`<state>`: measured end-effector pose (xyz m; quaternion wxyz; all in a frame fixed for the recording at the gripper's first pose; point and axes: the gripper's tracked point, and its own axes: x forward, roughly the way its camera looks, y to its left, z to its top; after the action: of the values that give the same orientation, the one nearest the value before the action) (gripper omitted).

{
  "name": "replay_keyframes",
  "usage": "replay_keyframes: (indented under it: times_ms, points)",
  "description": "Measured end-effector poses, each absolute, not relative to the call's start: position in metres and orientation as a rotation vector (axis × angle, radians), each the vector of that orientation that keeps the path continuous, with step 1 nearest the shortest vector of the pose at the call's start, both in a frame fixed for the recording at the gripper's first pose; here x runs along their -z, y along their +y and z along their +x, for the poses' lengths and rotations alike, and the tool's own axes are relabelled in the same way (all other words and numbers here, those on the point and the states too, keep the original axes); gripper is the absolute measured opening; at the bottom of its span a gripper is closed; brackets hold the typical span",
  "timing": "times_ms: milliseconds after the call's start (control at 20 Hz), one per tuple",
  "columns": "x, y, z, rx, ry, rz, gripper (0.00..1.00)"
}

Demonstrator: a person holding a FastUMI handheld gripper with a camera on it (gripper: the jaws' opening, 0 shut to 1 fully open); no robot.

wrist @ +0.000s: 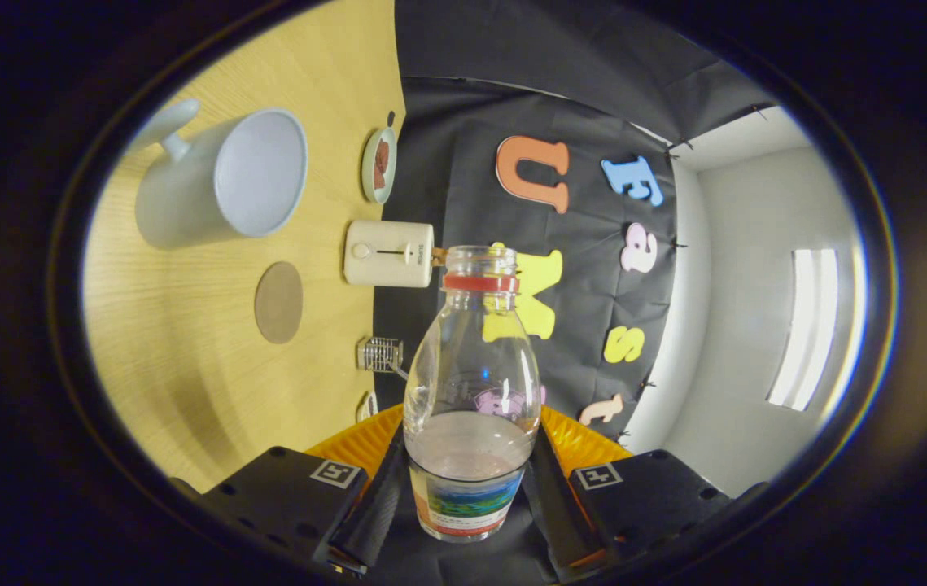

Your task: Take the bottle from table, then pour the juice into the cup, finally place the bottle on the coaster

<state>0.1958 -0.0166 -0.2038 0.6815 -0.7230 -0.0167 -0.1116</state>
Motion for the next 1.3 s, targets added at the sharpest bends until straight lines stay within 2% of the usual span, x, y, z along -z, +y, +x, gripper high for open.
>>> replay_keyframes:
  times_ms: [1300]
  points:
    - [0.201, -0.003, 0.194, 0.239, -0.068, -1.749, 0.81]
